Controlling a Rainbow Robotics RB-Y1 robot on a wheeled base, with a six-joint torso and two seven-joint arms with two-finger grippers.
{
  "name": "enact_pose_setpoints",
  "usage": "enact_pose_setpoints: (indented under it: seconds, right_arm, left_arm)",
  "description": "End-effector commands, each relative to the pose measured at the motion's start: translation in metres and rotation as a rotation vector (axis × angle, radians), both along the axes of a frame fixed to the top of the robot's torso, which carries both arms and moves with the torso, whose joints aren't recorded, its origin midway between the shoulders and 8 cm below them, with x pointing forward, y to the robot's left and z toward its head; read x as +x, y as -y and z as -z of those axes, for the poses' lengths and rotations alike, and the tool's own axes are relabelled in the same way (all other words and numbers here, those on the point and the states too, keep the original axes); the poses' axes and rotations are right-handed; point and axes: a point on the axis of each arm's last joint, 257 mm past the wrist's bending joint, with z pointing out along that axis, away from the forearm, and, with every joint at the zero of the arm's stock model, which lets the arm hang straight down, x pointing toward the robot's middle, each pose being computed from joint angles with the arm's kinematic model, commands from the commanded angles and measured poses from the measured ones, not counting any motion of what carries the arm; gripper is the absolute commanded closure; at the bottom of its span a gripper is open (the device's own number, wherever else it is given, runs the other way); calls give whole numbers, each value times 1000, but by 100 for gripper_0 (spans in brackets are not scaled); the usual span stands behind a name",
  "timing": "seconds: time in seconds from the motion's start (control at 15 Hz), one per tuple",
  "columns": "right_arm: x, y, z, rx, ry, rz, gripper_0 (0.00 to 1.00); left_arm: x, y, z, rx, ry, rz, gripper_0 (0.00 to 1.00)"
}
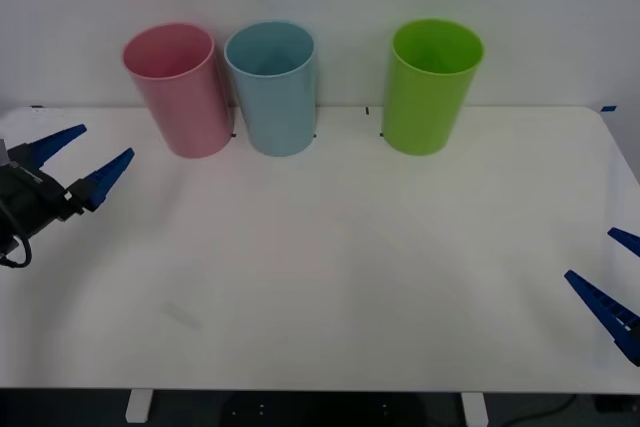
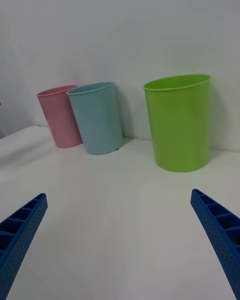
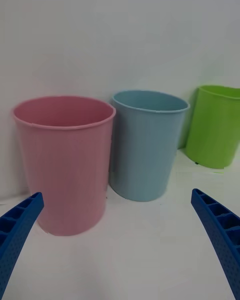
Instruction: Grasp the object on the table and drop it into the matching bin: aluminum can to the light blue bin, PET bottle to the pink bin.
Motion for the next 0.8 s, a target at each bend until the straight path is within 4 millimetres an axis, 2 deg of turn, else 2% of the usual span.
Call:
enact_pose_setpoints:
  seconds: [0.07,0.53,0.8]
  right_arm:
    - [0,0,0,0,0,0,0]
    - [0,0,0,0,0,0,0]
    - [0,0,0,0,0,0,0]
  left_arm:
    - [-22,-4,3,23,-6,9,0]
    - [-73,-39,22,113,-77,41,0]
    - [-100,-47,28,82,-97,52,0]
